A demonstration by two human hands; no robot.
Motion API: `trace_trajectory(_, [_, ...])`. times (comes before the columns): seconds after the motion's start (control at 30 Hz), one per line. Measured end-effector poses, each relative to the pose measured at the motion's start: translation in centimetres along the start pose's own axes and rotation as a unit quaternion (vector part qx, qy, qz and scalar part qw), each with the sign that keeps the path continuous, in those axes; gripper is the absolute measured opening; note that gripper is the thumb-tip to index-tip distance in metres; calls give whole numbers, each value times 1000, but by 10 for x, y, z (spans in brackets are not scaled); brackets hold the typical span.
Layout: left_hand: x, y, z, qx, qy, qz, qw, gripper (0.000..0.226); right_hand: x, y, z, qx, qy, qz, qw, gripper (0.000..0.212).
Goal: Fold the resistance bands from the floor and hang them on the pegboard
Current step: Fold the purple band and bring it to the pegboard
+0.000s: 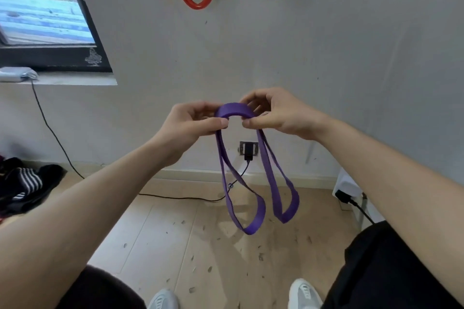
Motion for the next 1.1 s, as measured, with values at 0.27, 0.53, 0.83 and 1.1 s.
trace_trajectory(0.27, [-3, 11, -10, -10, 8, -26, 1000, 25, -2, -14, -2, 22, 18, 47, 999, 29])
trace_trajectory(0.53, [4, 13, 5, -40, 13, -15, 999, 25, -3, -26, -7, 78, -17, 57, 995, 35])
trace_trajectory(0.83, [18, -30, -28, -59, -91, 59, 992, 62, 2, -47, 0, 9, 14, 112, 994, 25])
trace_trajectory(1.1, [6, -77, -82, 18, -56, 116, 991, 46, 4, -40, 15, -101, 49, 130, 985, 24])
Point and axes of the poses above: each hand's wrist, its own x-axis away from the middle knuckle, its own z-axis out of the back of the hand, y = z × x, the point moved 10 cm from there along -x, towards the middle knuckle, and after that the axes turned 7 degrees about -y, right-handed, at the moved point
